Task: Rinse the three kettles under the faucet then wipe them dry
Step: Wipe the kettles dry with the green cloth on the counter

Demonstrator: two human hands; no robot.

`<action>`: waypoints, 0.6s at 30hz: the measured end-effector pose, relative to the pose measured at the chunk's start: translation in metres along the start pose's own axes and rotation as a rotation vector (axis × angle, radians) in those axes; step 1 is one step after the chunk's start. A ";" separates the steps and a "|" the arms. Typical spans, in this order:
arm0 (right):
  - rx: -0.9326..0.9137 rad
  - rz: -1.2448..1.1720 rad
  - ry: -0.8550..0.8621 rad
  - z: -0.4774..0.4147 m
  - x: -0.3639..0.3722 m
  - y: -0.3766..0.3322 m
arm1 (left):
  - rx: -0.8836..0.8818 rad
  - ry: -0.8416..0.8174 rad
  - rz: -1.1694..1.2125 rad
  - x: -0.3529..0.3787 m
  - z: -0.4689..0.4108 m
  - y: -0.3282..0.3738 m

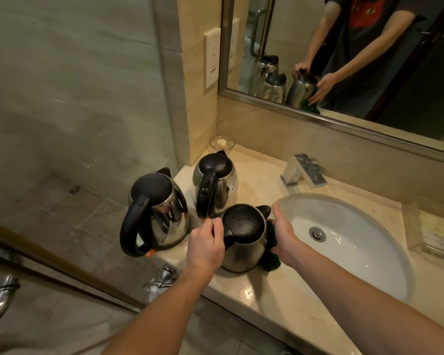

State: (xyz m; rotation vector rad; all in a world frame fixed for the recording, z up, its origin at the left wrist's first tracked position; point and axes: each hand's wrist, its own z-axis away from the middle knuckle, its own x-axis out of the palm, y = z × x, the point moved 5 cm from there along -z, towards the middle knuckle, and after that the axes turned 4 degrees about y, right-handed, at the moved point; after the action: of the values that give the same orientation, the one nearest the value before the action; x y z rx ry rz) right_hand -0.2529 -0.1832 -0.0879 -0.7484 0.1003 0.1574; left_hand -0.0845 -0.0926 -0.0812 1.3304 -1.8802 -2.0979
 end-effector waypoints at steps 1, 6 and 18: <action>0.015 -0.008 -0.005 -0.003 0.001 0.001 | 0.000 0.000 0.000 0.001 0.000 -0.001; 0.050 -0.014 -0.035 -0.007 -0.002 -0.005 | -0.074 0.015 -0.016 -0.003 0.002 0.002; -0.102 0.043 -0.043 -0.011 -0.007 -0.041 | -0.437 0.325 -0.012 -0.001 0.003 0.021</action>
State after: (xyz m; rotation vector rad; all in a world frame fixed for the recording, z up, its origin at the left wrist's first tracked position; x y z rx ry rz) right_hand -0.2528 -0.2208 -0.0676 -0.8443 0.0679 0.2212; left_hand -0.0963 -0.0952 -0.0633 1.4556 -1.2068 -1.9880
